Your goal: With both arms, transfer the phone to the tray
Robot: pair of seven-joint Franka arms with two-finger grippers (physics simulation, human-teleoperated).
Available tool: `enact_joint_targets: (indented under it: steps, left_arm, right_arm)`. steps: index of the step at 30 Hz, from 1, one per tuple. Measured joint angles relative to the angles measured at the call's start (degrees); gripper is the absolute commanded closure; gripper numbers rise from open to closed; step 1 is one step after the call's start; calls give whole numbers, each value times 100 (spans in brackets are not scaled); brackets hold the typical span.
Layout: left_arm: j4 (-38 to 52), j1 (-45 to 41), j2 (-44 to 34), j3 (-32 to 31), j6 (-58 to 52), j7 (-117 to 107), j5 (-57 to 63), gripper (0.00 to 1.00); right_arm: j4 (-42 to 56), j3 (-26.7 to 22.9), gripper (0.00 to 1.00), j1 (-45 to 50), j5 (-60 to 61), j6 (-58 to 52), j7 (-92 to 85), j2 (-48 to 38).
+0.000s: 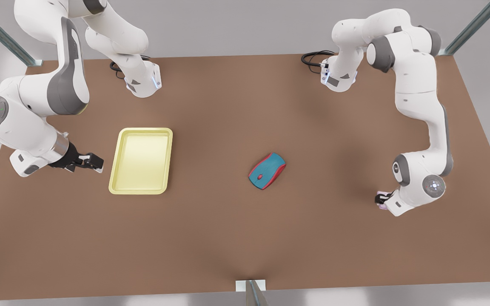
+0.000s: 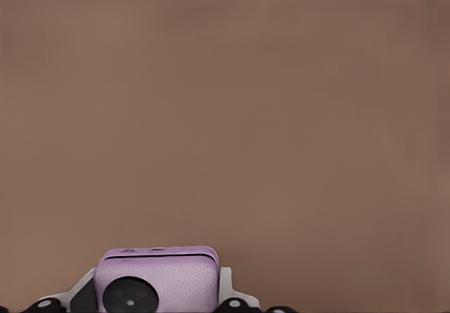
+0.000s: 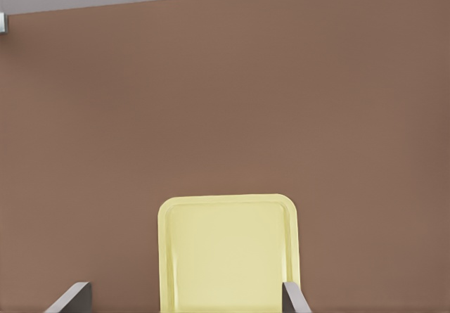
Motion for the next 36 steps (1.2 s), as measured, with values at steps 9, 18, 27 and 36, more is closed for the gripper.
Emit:
enact_joint_targets:
  steps: [9, 18, 27, 36]
  left_arm:
    - [1328, -2272, 136, -41, -1262, -1176, -168, 22]
    - [3001, -4172, 1145, -243, -1607, -2995, -1012, 22]
    - [3696, -4684, 2383, -382, -379, -4449, -1089, 22]
    - [3711, -4653, 2437, -282, 15, -5385, -864, 0]
  right_arm:
    - [1, 0, 0, 1, -6, 28, 5, 39]
    - [-17, 1, 0, 0, -9, 136, 27, 134]
    - [-1, 1, 0, -1, -15, 237, 46, 286]
    - [15, 2, 0, 242, -22, 427, 126, 516]
